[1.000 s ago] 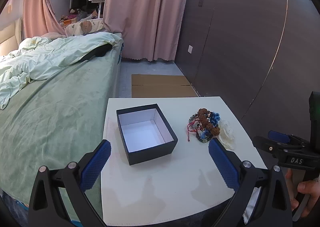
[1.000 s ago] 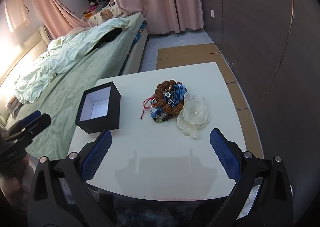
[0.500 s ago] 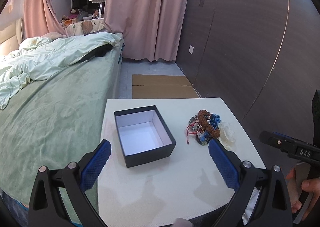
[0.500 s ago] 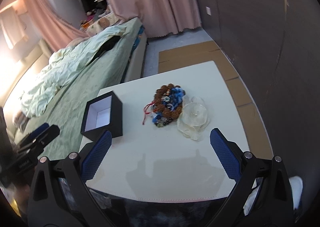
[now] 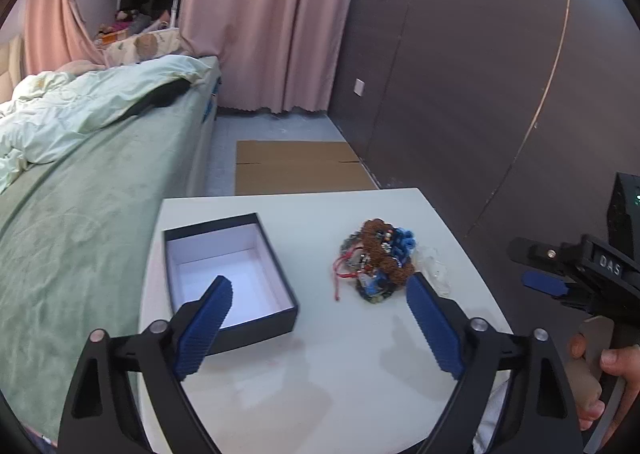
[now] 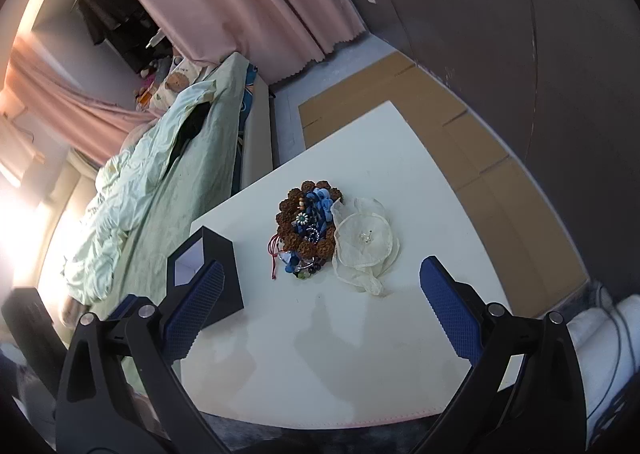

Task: Organize jewelry
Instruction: 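Grasp the brown bead bracelet with left gripper while right gripper grasps white flower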

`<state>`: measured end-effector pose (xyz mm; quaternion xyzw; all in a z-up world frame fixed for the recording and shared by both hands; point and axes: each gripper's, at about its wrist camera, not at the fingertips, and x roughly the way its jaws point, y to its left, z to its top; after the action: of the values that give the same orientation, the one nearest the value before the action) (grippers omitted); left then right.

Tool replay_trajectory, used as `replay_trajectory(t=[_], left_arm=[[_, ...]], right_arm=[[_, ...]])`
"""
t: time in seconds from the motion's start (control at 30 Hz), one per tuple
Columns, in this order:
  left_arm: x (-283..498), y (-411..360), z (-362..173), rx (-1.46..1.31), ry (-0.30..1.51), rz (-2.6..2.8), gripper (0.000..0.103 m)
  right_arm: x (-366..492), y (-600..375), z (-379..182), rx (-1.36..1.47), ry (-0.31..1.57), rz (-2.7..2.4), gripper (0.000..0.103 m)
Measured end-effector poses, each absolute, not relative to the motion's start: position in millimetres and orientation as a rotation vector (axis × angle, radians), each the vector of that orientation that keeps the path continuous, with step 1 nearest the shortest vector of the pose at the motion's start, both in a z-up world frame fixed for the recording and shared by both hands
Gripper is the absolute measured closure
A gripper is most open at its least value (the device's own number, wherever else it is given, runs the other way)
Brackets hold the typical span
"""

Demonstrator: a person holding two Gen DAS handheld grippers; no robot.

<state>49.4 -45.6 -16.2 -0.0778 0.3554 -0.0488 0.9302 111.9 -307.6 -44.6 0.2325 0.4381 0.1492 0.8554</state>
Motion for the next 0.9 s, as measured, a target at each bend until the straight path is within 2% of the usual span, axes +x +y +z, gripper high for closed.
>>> replay_trajectory(t=[0.07,0.13,0.27,0.43,0.63,0.9], left_arm=[[55,-50,-19,-0.17,0.733,-0.123,0.022],[61,-53,-22,-0.185,0.741,-0.142,0.03],[75,-58,-31,-0.226,0.761,-0.187,0.041],[93,-65,-42,-0.26,0.8,-0.222,0.059],[110,-72,-53,-0.292,0.831,-0.258,0.064],[131,-75,-66,-0.295,0.851,-0.268,0.064]], right_arm=[[117,-310,-50,0.517,0.937,0.31,0.014],[123,-313,-56,0.556,0.955,0.31,0.022],[133,-315,-69,0.616,0.995,0.304,0.029],[146,-314,-82,0.653,1.045,0.298,0.045],[162,-313,-99,0.641,1.095,0.262,0.047],[185,-302,-127,0.556,1.186,0.209,0.047]])
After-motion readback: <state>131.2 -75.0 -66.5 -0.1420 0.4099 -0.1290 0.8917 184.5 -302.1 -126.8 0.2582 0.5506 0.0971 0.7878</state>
